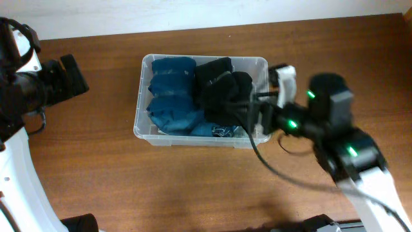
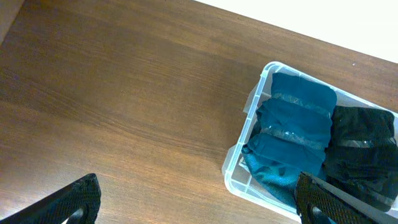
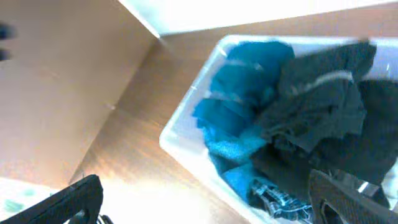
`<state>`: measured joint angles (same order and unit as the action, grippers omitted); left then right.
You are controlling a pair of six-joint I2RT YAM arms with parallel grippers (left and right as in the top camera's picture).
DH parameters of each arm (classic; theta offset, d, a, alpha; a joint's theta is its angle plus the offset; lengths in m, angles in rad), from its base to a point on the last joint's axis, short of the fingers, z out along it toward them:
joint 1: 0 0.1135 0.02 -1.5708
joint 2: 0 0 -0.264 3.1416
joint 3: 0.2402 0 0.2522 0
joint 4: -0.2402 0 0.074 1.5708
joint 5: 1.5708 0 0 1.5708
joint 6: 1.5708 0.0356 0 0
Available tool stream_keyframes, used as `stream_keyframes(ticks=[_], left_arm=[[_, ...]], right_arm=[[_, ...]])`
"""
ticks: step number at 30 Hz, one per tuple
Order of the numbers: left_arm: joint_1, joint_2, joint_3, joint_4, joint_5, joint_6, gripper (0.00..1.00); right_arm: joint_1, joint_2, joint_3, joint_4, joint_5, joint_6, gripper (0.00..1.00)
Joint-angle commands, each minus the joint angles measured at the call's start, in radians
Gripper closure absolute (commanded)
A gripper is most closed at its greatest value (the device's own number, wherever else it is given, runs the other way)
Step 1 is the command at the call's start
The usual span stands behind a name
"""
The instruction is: Pack container
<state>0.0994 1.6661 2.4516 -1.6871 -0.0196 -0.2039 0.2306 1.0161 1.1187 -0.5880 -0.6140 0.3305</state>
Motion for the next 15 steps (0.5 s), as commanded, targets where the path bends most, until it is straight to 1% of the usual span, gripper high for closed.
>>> stream_keyframes(ticks=[1, 3, 4, 11, 15], left_arm=[[0.005, -0.006, 0.001, 0.000, -0.006, -0.008, 0.01], [0.005, -0.006, 0.001, 0.000, -0.006, -0.008, 0.01], [0.005, -0.006, 0.001, 0.000, -0.006, -0.008, 0.01], [0.005, -0.006, 0.001, 0.000, -0.006, -0.008, 0.01], [0.005, -0.006, 0.001, 0.000, -0.006, -0.008, 0.01]], right_arm=[[0.004, -0.089, 0.006, -0.078, -0.003, -0.068, 0.02], [0.004, -0.145, 0.005, -0.129, 0.061, -0.084, 0.02], [0.004, -0.185, 0.005, -0.158, 0.123, -0.146, 0.02], [0.004, -0.380, 0.005, -0.259, 0.250, -0.465, 0.02], [0.004, -0.455, -0.001, -0.337, 0.419, -0.476, 0.02]])
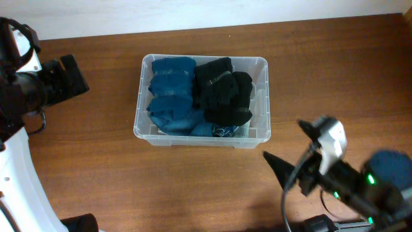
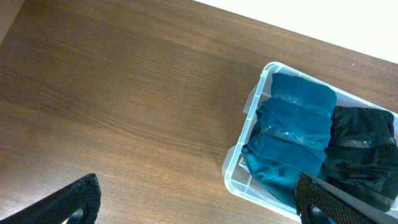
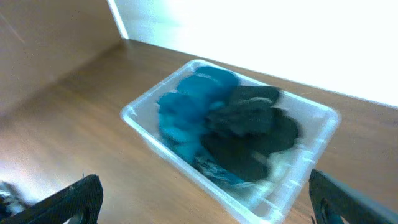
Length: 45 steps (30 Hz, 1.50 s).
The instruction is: Pack container
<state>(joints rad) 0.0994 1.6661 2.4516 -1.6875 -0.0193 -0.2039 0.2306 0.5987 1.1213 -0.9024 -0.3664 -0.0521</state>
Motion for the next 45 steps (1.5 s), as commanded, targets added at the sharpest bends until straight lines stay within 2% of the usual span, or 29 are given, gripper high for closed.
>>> stream_keyframes(ticks=[1, 7, 12, 19, 23, 35, 45], left_arm=[[0.005, -0.006, 0.001, 0.000, -0.007, -0.008, 0.01], [0.005, -0.006, 0.001, 0.000, -0.007, -0.008, 0.00], [0.005, -0.006, 0.001, 0.000, -0.007, -0.008, 0.00], [0.005, -0.006, 0.001, 0.000, -0.007, -0.008, 0.00], [0.005, -0.006, 0.001, 0.000, -0.007, -0.008, 0.01], [0.005, -0.006, 0.001, 0.000, -0.007, -0.008, 0.00], [0.005, -0.006, 0.001, 0.000, -0.007, -0.008, 0.01]], right_arm=[[0.004, -0.052, -0.012, -0.030, 0.226, -0.093, 0.02], [-0.066, -0.118, -0.109, -0.024, 0.422, -0.093, 0.02], [-0.209, -0.261, -0.360, 0.067, 0.423, -0.032, 0.02], [-0.246, -0.495, -0.661, 0.148, 0.423, 0.118, 0.02], [-0.246, -0.597, -0.778, 0.162, 0.403, 0.121, 0.02], [-0.246, -0.595, -0.963, 0.159, 0.397, 0.121, 0.02], [-0.245, -0.590, -0.959, 0.160, 0.401, 0.120, 0.02]])
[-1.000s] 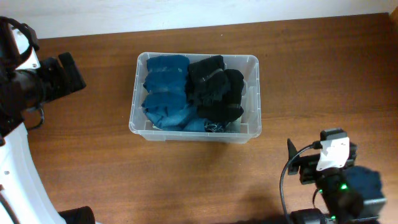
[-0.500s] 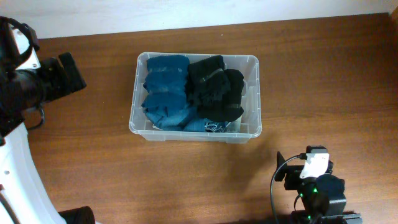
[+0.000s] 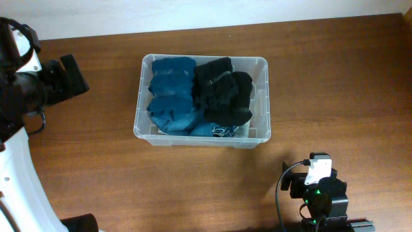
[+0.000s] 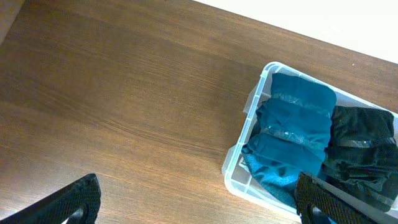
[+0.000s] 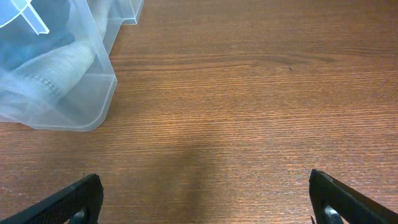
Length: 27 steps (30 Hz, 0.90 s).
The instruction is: Pack container
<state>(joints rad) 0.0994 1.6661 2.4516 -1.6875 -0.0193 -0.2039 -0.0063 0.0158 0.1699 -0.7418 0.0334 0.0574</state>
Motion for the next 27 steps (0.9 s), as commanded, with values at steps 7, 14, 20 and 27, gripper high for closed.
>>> stream_keyframes(ticks=[7, 14, 20, 27], left_arm=[[0.005, -0.006, 0.001, 0.000, -0.007, -0.008, 0.01], [0.005, -0.006, 0.001, 0.000, -0.007, -0.008, 0.01], [0.003, -0.060, -0.045, 0.013, -0.009, -0.008, 0.01], [0.003, -0.436, -0.569, 0.416, -0.082, 0.026, 0.01]], right_arm=[[-0.008, -0.007, -0.008, -0.001, 0.001, 0.011, 0.02], [-0.008, -0.007, -0.008, -0.001, 0.001, 0.011, 0.02], [-0.008, -0.007, -0.008, -0.001, 0.001, 0.011, 0.02], [-0.008, -0.007, -0.008, -0.001, 0.001, 0.011, 0.02]])
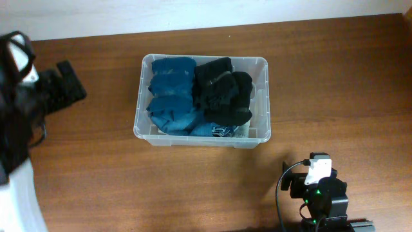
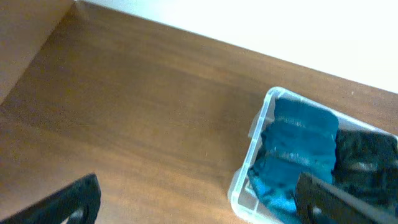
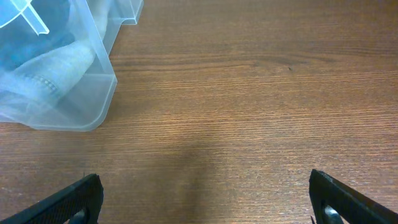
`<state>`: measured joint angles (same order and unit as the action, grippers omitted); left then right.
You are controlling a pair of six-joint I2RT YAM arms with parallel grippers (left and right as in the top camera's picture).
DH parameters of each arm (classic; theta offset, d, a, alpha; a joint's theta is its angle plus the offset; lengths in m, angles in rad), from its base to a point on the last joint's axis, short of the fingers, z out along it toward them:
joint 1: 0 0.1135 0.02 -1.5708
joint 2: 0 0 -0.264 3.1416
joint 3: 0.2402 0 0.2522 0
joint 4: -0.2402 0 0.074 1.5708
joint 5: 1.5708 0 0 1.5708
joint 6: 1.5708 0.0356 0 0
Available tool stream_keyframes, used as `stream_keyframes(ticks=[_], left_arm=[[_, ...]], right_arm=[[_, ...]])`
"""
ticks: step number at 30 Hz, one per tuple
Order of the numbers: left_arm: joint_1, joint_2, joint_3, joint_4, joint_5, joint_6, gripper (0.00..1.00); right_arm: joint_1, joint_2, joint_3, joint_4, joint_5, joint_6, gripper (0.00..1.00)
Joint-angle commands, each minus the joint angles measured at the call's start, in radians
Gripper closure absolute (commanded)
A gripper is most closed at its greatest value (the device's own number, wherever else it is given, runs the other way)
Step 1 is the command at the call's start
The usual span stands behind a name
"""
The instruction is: Pack container
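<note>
A clear plastic container point(image 1: 140, 96) sits at the middle of the table, packed with blue folded cloths point(image 1: 168, 93) on its left and black ones point(image 1: 222, 90) on its right. My left gripper point(image 2: 199, 202) hangs open well left of the container with nothing between its fingers; that view is blurred. The left arm point(image 1: 38, 90) shows at the table's left edge. My right gripper point(image 3: 205, 199) is open low over bare wood in front of the container's corner point(image 3: 93, 99), its arm point(image 1: 318, 193) folded at the front right.
Brown wooden table point(image 1: 335, 84) all round the container. A pale wall runs along the far edge point(image 1: 193, 13). A black cable point(image 1: 283, 193) loops beside the right arm's base.
The left arm has shifted and its wrist view now shows more of the far wall and is blurred. The right arm and the container have not moved.
The right gripper was first at the container's right end over the black cloths. Then it was clear of the container in front of it. Later it sat folded at the front right over bare wood, and stays there. The left arm stayed still until its shift now.
</note>
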<state>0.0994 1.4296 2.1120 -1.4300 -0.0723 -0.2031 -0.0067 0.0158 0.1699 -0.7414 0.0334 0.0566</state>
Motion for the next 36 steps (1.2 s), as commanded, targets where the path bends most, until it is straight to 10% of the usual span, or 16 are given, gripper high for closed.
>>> stream_keyframes(ticks=[1, 22, 36], left_arm=[[0.003, -0.256, -0.318, 0.228, -0.021, 0.046, 0.01], [-0.100, -1.139, -1.689, 0.863, 0.052, 0.197, 0.01], [-0.101, -1.424, -1.960, 0.891, 0.103, 0.196, 0.01]], right_arm=[[-0.008, -0.007, -0.008, -0.001, 0.001, 0.011, 0.02], [-0.008, -0.007, -0.008, -0.001, 0.001, 0.012, 0.02], [-0.008, -0.007, -0.008, -0.001, 0.001, 0.011, 0.02]])
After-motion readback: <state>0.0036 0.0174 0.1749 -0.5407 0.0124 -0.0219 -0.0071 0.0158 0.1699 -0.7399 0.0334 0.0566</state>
